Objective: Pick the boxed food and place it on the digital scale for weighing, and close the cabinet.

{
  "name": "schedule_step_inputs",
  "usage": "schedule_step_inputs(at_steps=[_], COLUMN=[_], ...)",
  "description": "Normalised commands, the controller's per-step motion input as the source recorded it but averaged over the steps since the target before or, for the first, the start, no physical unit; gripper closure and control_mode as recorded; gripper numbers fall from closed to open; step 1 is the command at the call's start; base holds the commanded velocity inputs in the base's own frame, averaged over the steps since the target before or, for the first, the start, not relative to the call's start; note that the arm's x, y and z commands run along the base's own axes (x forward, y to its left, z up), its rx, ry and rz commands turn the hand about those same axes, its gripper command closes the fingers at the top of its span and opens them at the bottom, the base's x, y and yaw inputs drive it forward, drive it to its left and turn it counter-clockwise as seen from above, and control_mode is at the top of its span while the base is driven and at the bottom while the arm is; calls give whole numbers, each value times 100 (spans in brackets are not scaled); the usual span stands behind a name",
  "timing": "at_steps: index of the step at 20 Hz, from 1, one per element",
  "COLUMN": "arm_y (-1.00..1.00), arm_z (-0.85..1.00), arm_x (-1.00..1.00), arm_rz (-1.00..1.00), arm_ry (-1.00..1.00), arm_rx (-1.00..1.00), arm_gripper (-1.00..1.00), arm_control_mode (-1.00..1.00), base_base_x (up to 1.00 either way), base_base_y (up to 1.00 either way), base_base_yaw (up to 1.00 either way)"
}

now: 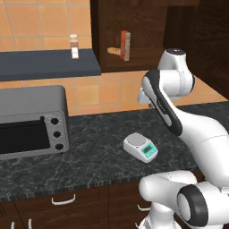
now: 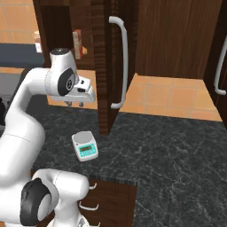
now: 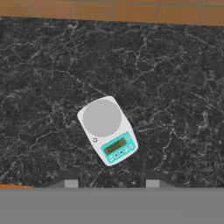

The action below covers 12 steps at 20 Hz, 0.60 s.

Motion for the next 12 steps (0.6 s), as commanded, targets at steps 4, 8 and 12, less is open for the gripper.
schedule_step_inputs(at_steps=[4,8,12], arm_y=[0,8,18], arm_z=[0,0,70], arm_x=[-42,-67,-56], arm_rz=[0,0,0], arm_ry=[-7,-22,-48], arm_rx=[0,7,1], arm_gripper=[-100,-100,-100], arm_control_mode=[-100,-100,-100], base_base_x=[0,0,0], base_base_y=[0,0,0], base_base_yaw=[0,0,0])
